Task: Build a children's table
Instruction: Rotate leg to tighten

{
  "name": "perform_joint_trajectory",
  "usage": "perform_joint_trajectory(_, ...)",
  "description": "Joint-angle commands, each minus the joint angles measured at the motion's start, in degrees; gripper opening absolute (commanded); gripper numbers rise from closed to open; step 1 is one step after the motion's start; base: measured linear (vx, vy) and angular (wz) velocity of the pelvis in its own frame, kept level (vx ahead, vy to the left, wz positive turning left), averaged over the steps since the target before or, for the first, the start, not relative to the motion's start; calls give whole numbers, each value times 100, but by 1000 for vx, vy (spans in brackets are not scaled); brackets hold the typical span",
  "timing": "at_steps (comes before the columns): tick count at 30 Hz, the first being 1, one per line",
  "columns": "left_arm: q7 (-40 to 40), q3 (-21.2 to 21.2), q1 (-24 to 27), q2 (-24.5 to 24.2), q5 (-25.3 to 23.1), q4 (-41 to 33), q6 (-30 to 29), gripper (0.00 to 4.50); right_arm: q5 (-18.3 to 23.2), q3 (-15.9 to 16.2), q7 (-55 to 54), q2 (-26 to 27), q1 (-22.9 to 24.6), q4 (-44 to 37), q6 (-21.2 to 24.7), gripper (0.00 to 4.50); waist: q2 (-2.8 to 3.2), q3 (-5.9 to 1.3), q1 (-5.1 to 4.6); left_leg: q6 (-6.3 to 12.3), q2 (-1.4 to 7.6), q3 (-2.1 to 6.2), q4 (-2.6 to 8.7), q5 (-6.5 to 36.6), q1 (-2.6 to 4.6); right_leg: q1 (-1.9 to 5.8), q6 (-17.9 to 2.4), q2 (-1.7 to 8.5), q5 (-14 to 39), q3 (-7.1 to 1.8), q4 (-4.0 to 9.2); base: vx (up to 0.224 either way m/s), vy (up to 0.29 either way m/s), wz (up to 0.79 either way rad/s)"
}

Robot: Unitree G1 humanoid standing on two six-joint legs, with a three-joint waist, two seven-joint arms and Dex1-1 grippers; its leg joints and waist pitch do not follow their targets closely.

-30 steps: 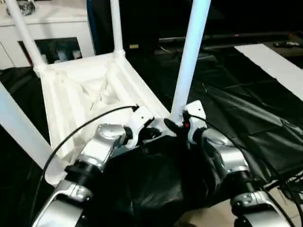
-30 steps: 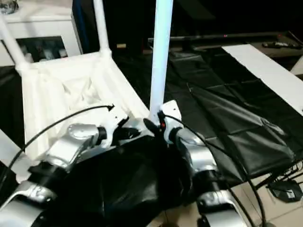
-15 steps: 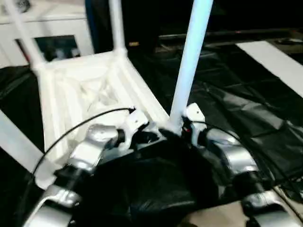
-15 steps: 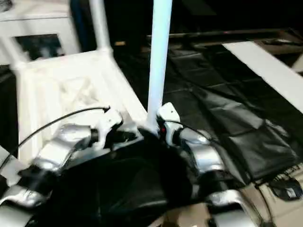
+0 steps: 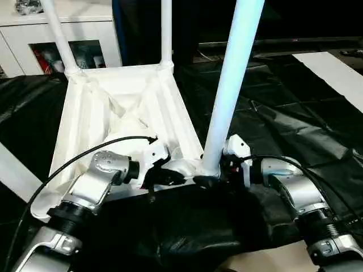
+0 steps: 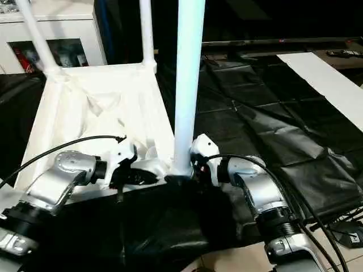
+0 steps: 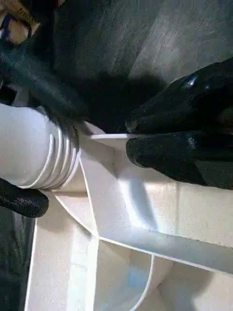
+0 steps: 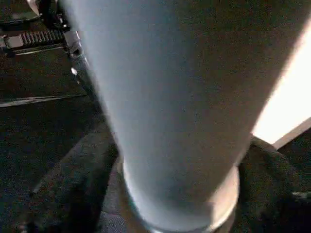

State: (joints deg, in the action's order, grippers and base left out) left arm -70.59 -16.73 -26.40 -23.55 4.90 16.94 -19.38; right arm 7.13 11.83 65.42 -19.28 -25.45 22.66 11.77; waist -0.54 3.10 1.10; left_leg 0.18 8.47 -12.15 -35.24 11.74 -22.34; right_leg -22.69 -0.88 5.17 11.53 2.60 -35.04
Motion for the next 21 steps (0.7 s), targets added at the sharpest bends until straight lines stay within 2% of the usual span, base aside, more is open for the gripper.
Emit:
perform_joint_trajectory(1, -306, -249, 32, 89, 197, -276, 20, 0, 45, 125, 55, 17, 3, -161, 43, 331, 15, -372, -7, 428, 526, 232, 452, 598, 175, 235, -1704, 403, 115, -264, 298, 0, 0, 0)
perform_joint_trajectory(8, -216, -252, 53, 89, 170, -290, 6, 0, 78, 193, 101, 14, 68, -252, 134, 288, 7, -371, 26, 352, 528, 232, 455, 665, 187, 233, -1637, 402, 263, -270, 310, 0, 0, 0)
perform_joint_trajectory(11, 193, -92, -49, 327, 127, -108, 34, 0, 48, 177, -50, 121, 108, -193, 148, 278, 8, -372, 28, 364, 524, 230, 451, 607, 181, 230, -1647, 398, 199, -269, 301, 0, 0, 0)
perform_joint_trajectory(12, 499, 10, -134, 489, 97, 12, 3, 0, 20, 144, -226, 218, 123, -144, 157, 278, -12, -373, 37, 350, 524, 221, 444, 647, 193, 227, -1644, 400, 251, -272, 314, 0, 0, 0)
perform_joint_trajectory(14, 853, 66, -263, 652, -9, 200, 5, 0, -120, 48, -795, 451, 73, 66, 137, 277, -19, -334, 20, 261, 511, 225, 472, 846, 170, 208, -1581, 402, 631, -281, 364, 0, 0, 0)
perform_joint_trajectory(16, 1033, 90, -326, 734, -60, 290, -10, 0, -204, -6, -1123, 573, 38, 196, 125, 277, -20, -344, 18, 81, 518, 248, 478, 1112, 202, 207, -1464, 422, 1107, -280, 397, 0, 0, 0)
perform_joint_trajectory(18, 1499, 169, -490, 1015, -116, 494, -90, 0, -472, -191, -2268, 962, -126, 674, 181, 276, -26, -310, -33, -34, 507, 258, 510, 1289, 182, 179, -1357, 411, 1439, -287, 436, 0, 0, 0)
perform_joint_trajectory(19, 1579, 189, -517, 1071, -115, 518, -126, 0, -495, -233, -2454, 1032, -153, 739, 230, 276, -30, -318, -77, -161, 494, 271, 506, 1458, 213, 158, -1307, 418, 1705, -285, 452, 0, 0, 0)
perform_joint_trajectory(20, 1692, 202, -554, 1135, -137, 552, -165, 0, -493, -286, -2640, 1119, -187, 806, 294, 276, -34, -329, -103, -186, 492, 293, 507, 1506, 188, 188, -1229, 429, 1803, -280, 468, 0, 0, 0)
perform_joint_trajectory(21, 1728, 203, -567, 1156, -152, 570, -166, 0, -496, -294, -2691, 1147, -197, 822, 302, 276, -33, -328, -115, -169, 497, 288, 505, 1500, 181, 184, -1204, 430, 1786, -289, 474, 0, 0, 0)
